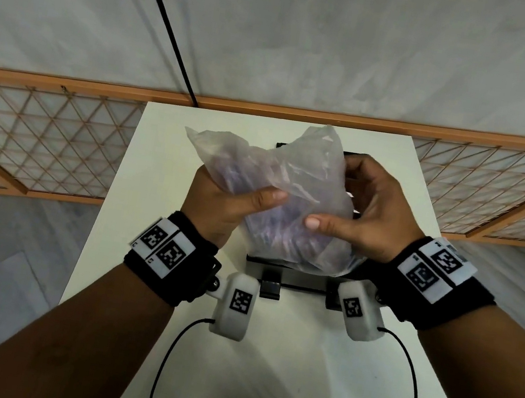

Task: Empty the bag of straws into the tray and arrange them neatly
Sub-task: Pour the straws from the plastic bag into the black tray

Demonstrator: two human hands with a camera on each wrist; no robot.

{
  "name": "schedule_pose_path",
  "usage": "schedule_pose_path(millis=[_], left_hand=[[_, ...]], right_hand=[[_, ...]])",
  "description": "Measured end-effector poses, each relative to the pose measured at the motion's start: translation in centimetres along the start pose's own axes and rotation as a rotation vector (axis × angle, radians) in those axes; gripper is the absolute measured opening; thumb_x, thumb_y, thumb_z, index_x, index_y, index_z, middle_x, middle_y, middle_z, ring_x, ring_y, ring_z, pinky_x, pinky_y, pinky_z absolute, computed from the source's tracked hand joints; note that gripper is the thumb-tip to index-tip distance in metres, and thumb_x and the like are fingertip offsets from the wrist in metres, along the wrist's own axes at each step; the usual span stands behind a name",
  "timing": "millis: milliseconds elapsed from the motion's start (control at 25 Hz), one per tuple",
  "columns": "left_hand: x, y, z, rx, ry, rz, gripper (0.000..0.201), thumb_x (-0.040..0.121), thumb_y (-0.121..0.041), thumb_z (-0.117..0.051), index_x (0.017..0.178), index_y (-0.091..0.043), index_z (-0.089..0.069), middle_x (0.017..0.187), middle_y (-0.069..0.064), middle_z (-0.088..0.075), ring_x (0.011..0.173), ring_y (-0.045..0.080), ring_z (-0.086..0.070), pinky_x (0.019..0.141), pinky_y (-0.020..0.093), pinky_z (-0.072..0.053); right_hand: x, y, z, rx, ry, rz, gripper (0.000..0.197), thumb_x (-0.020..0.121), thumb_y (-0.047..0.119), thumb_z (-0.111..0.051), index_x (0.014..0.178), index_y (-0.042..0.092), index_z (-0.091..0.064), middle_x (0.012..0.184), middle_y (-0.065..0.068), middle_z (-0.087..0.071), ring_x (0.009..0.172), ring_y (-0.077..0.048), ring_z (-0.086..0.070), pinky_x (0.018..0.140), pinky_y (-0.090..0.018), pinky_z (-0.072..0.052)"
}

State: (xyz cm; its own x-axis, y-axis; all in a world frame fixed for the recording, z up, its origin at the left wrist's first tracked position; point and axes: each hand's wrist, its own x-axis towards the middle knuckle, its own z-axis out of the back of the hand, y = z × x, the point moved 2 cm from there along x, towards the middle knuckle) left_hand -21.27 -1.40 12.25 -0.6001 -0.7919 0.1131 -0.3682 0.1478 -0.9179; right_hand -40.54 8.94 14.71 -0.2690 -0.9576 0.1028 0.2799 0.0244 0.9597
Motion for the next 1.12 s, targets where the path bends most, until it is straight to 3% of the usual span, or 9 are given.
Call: schedule_pose_path(millis=[160, 240, 320, 400, 520, 640, 800, 960, 1120], left_hand=[[0.0, 0.2, -0.9, 0.008, -0.003, 0.034, 0.037, 0.068, -0.006, -0.086, 0.103, -0.01, -0.075, 0.105, 0.015, -0.076, 0.102, 0.032, -0.074, 0.083, 0.04, -0.06], [0.2, -0.1, -1.3, 0.005, -0.057, 0.045, 0.022, 0.07, -0.003, -0.086, 0.088, -0.014, -0.081, 0.093, 0.01, -0.079, 0.091, 0.027, -0.077, 0.076, 0.034, -0.061], [0.5, -0.7, -1.4, 0.009, -0.115, 0.028, 0.016, 0.074, -0.003, -0.082, 0.081, -0.017, -0.082, 0.087, 0.004, -0.08, 0.085, 0.022, -0.078, 0.073, 0.031, -0.061], [0.7, -1.1, -1.2, -0.001, -0.137, 0.018, 0.019, 0.073, -0.006, -0.084, 0.089, -0.015, -0.08, 0.09, 0.003, -0.079, 0.089, 0.023, -0.077, 0.077, 0.032, -0.06], [0.9, -1.4, -1.1, -0.035, -0.148, 0.043, 0.043, 0.072, -0.021, -0.081, 0.108, -0.002, -0.069, 0.096, 0.005, -0.078, 0.095, 0.024, -0.075, 0.081, 0.033, -0.058], [0.9, -1.4, -1.3, 0.019, -0.219, 0.094, 0.022, 0.083, -0.011, -0.078, 0.102, -0.002, -0.072, 0.087, 0.005, -0.079, 0.085, 0.02, -0.077, 0.073, 0.028, -0.06], [0.5, -1.1, -1.7, 0.076, -0.268, 0.118, 0.011, 0.095, -0.003, -0.064, 0.101, 0.003, -0.071, 0.087, 0.011, -0.078, 0.079, 0.021, -0.077, 0.068, 0.03, -0.061], [0.4, -2.3, -1.9, 0.029, -0.205, 0.049, 0.012, 0.088, -0.016, -0.072, 0.096, -0.007, -0.071, 0.087, 0.006, -0.078, 0.085, 0.021, -0.076, 0.074, 0.031, -0.06], [0.7, -3.6, -1.8, -0.005, -0.252, -0.02, 0.021, 0.09, -0.026, -0.058, 0.099, -0.012, -0.072, 0.095, 0.007, -0.076, 0.095, 0.024, -0.072, 0.083, 0.036, -0.057]], right_hand=[[0.1, -0.4, -0.6, 0.094, 0.088, -0.092, 0.057, 0.075, 0.018, -0.083, 0.126, 0.014, -0.058, 0.115, -0.01, -0.07, 0.108, -0.024, -0.067, 0.09, -0.045, -0.054], [0.1, 0.1, -0.7, 0.005, 0.014, -0.044, 0.034, 0.082, 0.006, -0.076, 0.115, 0.01, -0.067, 0.108, -0.01, -0.073, 0.101, -0.024, -0.069, 0.087, -0.045, -0.057], [0.5, 0.7, -0.1, -0.001, -0.057, -0.004, 0.027, 0.081, 0.009, -0.074, 0.108, 0.006, -0.07, 0.105, -0.014, -0.073, 0.1, -0.03, -0.069, 0.089, -0.05, -0.056], [0.9, 1.3, 0.5, -0.016, -0.071, 0.008, 0.026, 0.08, 0.016, -0.073, 0.104, 0.006, -0.071, 0.1, -0.015, -0.073, 0.097, -0.031, -0.07, 0.087, -0.052, -0.056], [0.8, 2.0, 1.1, -0.021, -0.109, 0.03, 0.011, 0.085, 0.016, -0.069, 0.092, 0.013, -0.077, 0.086, -0.011, -0.075, 0.082, -0.016, -0.067, 0.078, -0.046, -0.054], [0.5, 2.2, 0.8, -0.127, -0.091, 0.019, 0.01, 0.085, 0.023, -0.073, 0.086, 0.015, -0.079, 0.082, -0.014, -0.075, 0.076, -0.016, -0.065, 0.075, -0.047, -0.055], [0.5, 1.6, 1.4, -0.238, -0.182, 0.063, 0.011, 0.076, 0.005, -0.079, 0.072, 0.012, -0.071, 0.07, -0.006, -0.071, 0.061, -0.015, -0.063, 0.061, -0.042, -0.056], [0.3, 3.0, 1.7, -0.214, -0.155, 0.096, 0.021, 0.073, 0.006, -0.083, 0.066, 0.016, -0.066, 0.066, 0.002, -0.068, 0.061, -0.014, -0.064, 0.063, -0.041, -0.056], [0.6, 4.6, 2.5, -0.261, -0.208, 0.132, 0.012, 0.073, 0.023, -0.079, 0.065, 0.022, -0.069, 0.067, -0.003, -0.068, 0.058, -0.017, -0.06, 0.057, -0.037, -0.052]])
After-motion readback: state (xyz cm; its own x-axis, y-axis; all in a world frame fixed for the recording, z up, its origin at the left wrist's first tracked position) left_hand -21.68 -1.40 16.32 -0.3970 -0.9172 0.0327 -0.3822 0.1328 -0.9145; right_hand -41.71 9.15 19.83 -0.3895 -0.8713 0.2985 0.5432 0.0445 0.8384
